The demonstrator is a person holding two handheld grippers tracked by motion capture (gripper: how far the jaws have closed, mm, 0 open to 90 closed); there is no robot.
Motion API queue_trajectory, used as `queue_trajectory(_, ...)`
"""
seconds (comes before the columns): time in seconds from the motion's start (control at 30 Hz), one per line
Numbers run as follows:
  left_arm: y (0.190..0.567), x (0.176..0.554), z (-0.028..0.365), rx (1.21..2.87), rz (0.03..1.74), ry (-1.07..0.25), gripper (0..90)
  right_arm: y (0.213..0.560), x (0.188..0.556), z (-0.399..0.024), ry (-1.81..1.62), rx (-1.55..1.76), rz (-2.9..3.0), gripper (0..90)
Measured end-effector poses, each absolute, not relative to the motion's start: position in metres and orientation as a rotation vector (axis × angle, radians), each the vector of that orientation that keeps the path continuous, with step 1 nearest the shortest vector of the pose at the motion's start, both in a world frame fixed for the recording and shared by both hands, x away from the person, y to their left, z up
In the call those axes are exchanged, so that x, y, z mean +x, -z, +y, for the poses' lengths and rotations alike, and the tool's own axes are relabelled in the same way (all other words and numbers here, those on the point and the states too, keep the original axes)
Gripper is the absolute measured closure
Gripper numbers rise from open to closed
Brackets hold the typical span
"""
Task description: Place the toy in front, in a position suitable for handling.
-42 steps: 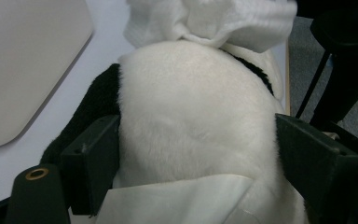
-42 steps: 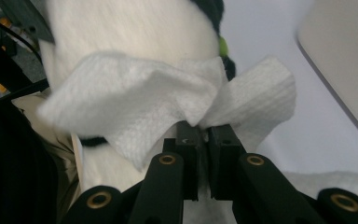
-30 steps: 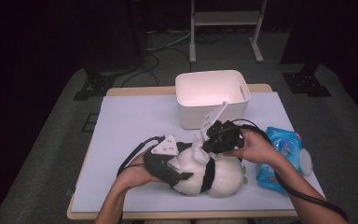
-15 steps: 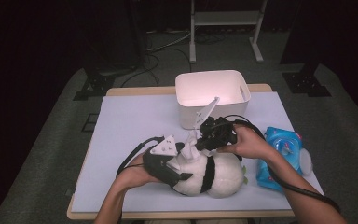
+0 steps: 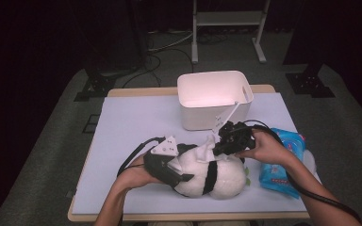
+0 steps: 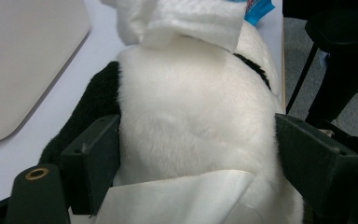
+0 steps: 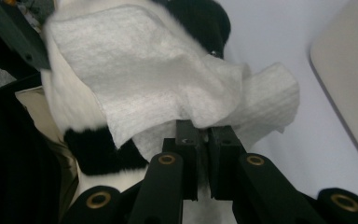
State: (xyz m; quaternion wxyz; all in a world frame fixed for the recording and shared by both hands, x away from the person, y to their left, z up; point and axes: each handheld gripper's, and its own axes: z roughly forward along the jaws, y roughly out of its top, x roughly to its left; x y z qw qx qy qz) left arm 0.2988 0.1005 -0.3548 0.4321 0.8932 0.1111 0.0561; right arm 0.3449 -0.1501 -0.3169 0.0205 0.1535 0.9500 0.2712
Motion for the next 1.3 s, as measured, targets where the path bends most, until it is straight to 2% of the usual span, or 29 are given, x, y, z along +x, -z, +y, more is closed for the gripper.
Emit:
queue_trajectory(0.67, 0.352, 0.301, 0.099, 2.236, 0.295, -0.119, 17.7, 0.343, 0.336, -0.224, -0.935, 0.721, 2.893, 83.5)
queue_trajectory(0.97, 0.339, 0.308, 0.097, 2.294, 0.314, -0.086, 11.0, 0.347, 0.332, -0.221, -0.985, 0.673, 2.861, 83.9)
queue_trajectory(1.3, 0.326, 0.318, 0.086, 2.329, 0.299, -0.056, 7.9, 0.347, 0.328, -0.222, -1.027, 0.65, 2.845, 83.9)
